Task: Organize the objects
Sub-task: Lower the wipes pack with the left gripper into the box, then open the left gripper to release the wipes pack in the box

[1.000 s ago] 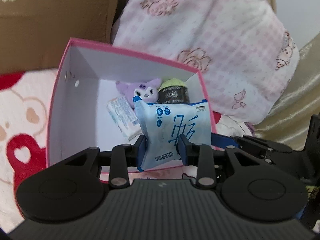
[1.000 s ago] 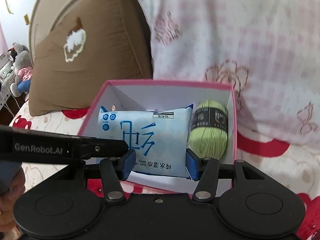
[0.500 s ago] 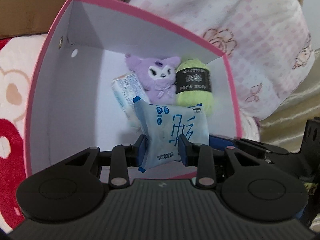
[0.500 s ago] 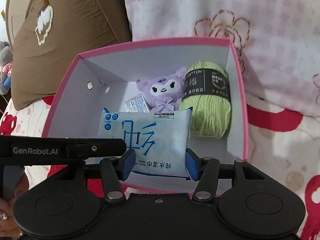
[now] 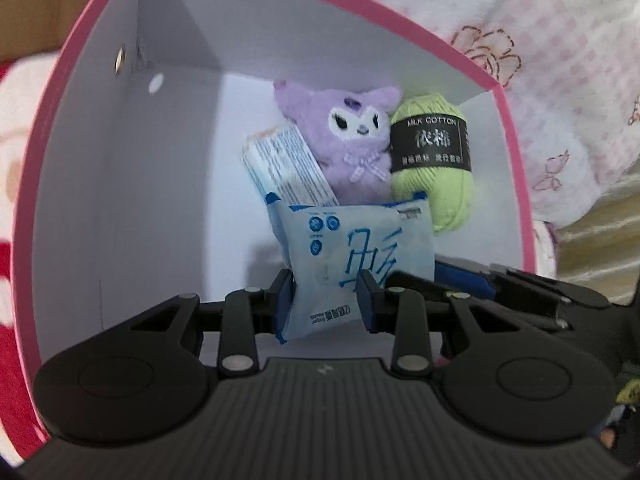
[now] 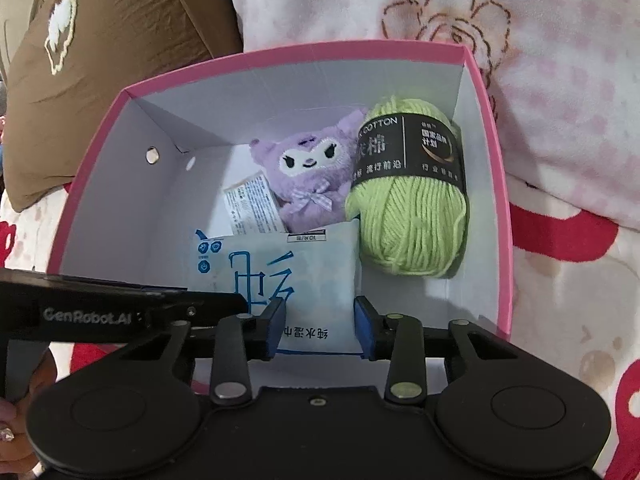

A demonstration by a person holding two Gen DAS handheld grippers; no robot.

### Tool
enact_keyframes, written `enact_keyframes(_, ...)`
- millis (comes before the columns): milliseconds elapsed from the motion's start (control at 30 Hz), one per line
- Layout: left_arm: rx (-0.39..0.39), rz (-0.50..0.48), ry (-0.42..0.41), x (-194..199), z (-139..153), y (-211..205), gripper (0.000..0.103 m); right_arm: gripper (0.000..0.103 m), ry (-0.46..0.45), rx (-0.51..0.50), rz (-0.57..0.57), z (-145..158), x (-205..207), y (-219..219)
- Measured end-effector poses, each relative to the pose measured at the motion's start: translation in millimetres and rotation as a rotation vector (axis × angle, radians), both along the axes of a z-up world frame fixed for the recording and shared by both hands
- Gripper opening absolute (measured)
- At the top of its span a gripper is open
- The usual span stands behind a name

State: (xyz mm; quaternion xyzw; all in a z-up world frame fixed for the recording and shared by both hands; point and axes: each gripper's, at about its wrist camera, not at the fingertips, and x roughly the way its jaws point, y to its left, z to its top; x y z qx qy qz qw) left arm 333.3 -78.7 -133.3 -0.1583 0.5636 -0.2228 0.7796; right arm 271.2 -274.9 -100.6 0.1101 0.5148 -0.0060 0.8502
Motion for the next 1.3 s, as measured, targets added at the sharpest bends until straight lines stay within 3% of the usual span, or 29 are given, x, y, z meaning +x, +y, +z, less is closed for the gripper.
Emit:
enact_keyframes(300, 0.03, 0.003, 0.022, 0.1, -6.9, -8.5, 0.032, 0.033, 0.019, -0.075, -0.014, -11.6, 3.0, 3.6)
enact_keyframes(700, 0.016, 0.04, 0.066, 1.8, -18.4, -12.4, 0.032, 0.024, -0.001, -0.044, -0.04, -6.2, -7.8, 1.3)
enact_keyframes(900, 0.082, 0.033, -0.016, -3.2, -14.0, -15.5, 0.038, 0.025, -0.025, -0.139, -0.027, -4.0, -10.3, 6.6)
enact_keyframes(1000, 0.11, 0.029, -0.075, -8.0, -0.5, -9.1, 0.044, 0.032, -0.064, -0.077, -0.036, 2.8, -16.7, -0.2)
enact_keyframes(1133, 0.117, 0.011, -0.144, -16.0, 24.4, -4.9, 0.049, 0.034, -0.12, -0.049, -0.029, 17.1, -29.6, -2.0)
enact_keyframes(1300, 0.111, -0.011, -0.15, -28.0, 47.3, 1.1, 0.049, 0.041, -0.157, -0.035, -0.001, 34.5, -45.0, 2.7)
